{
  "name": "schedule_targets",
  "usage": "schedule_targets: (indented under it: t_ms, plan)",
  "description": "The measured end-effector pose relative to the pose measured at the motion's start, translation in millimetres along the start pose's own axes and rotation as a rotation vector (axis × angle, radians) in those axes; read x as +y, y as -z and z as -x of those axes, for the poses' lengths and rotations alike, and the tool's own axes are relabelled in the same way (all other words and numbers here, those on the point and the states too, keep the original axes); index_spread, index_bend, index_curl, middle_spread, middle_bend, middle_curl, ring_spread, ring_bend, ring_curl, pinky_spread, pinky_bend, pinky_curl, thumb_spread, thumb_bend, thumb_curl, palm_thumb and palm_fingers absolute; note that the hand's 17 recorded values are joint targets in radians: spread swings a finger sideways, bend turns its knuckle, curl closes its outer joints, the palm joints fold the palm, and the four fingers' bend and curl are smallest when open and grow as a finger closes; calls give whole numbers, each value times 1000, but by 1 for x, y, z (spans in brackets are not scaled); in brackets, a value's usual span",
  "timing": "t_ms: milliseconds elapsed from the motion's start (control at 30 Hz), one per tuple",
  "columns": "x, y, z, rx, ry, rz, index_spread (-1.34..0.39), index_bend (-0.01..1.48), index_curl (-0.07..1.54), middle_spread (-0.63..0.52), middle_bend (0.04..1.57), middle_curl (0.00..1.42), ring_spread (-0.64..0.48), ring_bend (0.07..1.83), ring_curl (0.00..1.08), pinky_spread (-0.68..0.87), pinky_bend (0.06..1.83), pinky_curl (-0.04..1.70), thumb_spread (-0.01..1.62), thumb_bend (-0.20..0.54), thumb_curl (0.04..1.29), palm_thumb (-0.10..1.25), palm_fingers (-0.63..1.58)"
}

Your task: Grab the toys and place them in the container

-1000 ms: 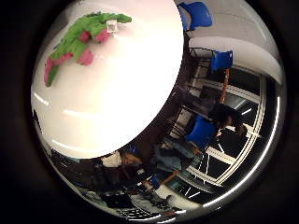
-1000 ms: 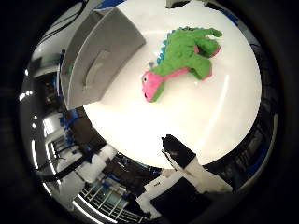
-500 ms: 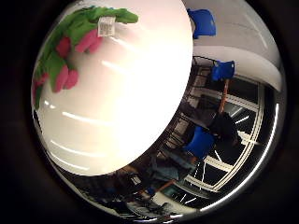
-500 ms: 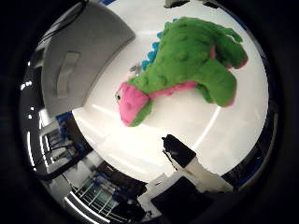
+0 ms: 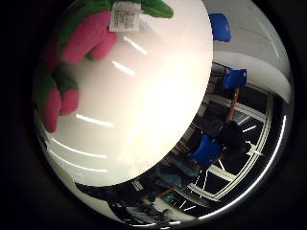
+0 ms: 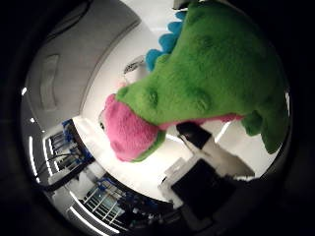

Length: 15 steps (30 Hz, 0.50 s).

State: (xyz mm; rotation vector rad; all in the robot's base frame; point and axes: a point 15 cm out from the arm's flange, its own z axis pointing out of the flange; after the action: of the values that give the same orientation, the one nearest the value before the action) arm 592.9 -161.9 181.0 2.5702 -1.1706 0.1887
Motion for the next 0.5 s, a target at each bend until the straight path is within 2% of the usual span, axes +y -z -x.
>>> schedule_targets:
  t_ms: [100,133,200,233,300,400,500]
  plan:
    - [15,5,-10,-2,-27,-5,-425,149,308,-261,457,389,-226,604,321,-19,318,234,978,-20,351,748,933]
    - [18,8,-11,-2,-23,-7,-420,165,321,-287,534,429,-284,686,365,-202,417,259,975,-20,355,759,1100]
    - [22,13,-12,-6,-21,-14,-414,257,388,-286,700,509,-314,815,434,-441,601,317,973,-24,358,764,1348]
    - [24,15,-11,-15,-22,-15,-408,320,419,-272,755,532,-305,848,450,-464,654,339,977,-19,359,774,1451]
    - [30,18,-7,-40,-24,-13,-379,514,522,-227,923,598,-279,976,502,-490,809,408,981,-15,372,809,1439]
    - [39,22,3,-95,-21,-7,-329,774,670,-176,1112,668,-245,1149,572,-410,1047,525,994,-6,403,890,1353]
    - [49,37,10,-148,-22,-26,-280,929,761,-155,1229,712,-228,1266,625,-334,1194,613,998,-7,436,964,1247]
